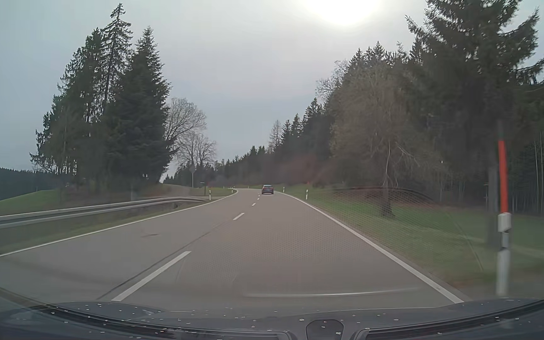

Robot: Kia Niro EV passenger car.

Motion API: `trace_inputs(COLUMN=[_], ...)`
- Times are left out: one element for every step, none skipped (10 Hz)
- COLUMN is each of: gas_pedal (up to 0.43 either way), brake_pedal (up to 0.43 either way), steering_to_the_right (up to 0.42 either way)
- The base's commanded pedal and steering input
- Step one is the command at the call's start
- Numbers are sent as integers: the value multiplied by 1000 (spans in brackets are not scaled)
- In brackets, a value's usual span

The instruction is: Follow the waypoints while adhering to traffic rules and regulations

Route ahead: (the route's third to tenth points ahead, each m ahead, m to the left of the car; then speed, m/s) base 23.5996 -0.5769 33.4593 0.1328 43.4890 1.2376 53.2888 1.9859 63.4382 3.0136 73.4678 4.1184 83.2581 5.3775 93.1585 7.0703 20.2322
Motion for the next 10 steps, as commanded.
trace_inputs(gas_pedal=[248, 248, 248, 248, 248, 248, 248, 248, 248, 248], brake_pedal=[0, 0, 0, 0, 0, 0, 0, 0, 0, 0], steering_to_the_right=[-12, -14, -14, -14, -14, -13, -12, -12, -11, -11])
